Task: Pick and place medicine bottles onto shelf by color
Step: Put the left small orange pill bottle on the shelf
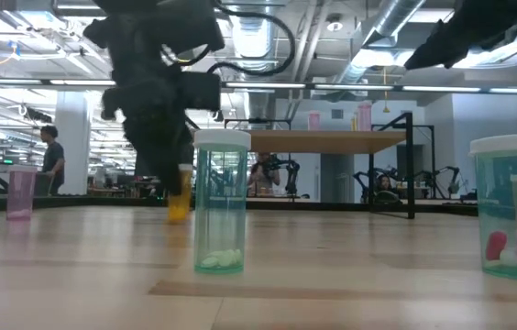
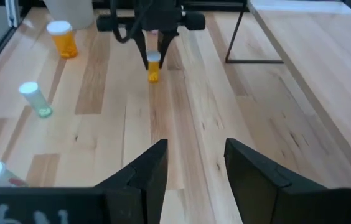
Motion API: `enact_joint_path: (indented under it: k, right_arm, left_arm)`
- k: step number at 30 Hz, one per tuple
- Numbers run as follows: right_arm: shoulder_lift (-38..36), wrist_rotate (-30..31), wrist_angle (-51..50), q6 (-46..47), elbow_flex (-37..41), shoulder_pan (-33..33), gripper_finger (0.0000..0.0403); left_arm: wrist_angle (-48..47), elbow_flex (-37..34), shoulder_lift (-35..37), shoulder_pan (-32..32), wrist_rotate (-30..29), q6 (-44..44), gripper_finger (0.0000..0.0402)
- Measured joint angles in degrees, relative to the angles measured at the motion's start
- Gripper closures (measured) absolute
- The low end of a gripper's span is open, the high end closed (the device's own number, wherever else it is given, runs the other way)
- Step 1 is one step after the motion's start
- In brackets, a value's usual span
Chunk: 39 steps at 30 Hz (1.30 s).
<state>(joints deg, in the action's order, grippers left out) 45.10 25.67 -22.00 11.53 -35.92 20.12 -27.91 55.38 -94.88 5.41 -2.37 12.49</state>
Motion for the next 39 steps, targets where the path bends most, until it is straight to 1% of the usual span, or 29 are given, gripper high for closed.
enact_joint_path:
  k: [3,7,11,13,17,18,20,23,28,34,39]
  right_arm:
    - [0.0,0.0,-0.1,0.0,0.0,0.0,0.0223]
    - [0.0,0.0,0.0,0.0,0.0,0.0,0.0226]
    - [0.0,0.0,0.0,0.0,0.0,0.0,0.0226]
    - [0.0,0.0,0.0,0.0,0.0,0.0,0.0225]
    - [0.0,0.0,0.3,0.0,0.0,0.0,0.0226]
    - [0.0,0.0,0.3,0.0,0.0,0.0,0.0227]
    - [0.0,0.0,0.4,-0.3,0.0,0.0,0.0229]
    - [0.0,0.0,0.9,-0.9,0.0,0.0,0.0229]
    - [0.0,0.0,1.2,-1.1,0.0,0.0,0.0227]
    - [0.0,0.0,0.8,-1.1,0.0,0.0,0.0231]
    - [0.0,0.0,0.4,-1.1,0.0,0.0,0.023]
  left_arm:
    - [-1.4,3.3,0.0,-1.0,1.8,-1.0,0.0323]
    - [-5.1,9.2,0.0,-2.7,1.5,-4.8,0.0314]
    - [-8.7,16.8,0.0,-5.2,-1.8,-9.5,0.0301]
    - [-8.8,20.6,0.0,-6.8,-3.2,-11.9,0.0299]
    - [-11.0,29.4,-0.5,-10.7,-4.4,-15.4,0.0298]
    - [-11.6,32.1,-1.2,-11.7,-4.4,-16.3,0.0298]
    - [-15.8,37.0,-3.0,-13.7,-4.4,-17.7,0.0298]
    - [-19.0,45.6,-7.3,-16.5,-3.8,-20.1,0.0297]
    - [-24.2,57.2,-15.1,-20.1,-0.2,-23.9,0.0297]
    - [-24.7,66.7,-22.8,-23.3,3.5,-25.6,0.0297]
    - [-25.3,70.7,-27.1,-24.8,4.3,-26.8,0.0297]
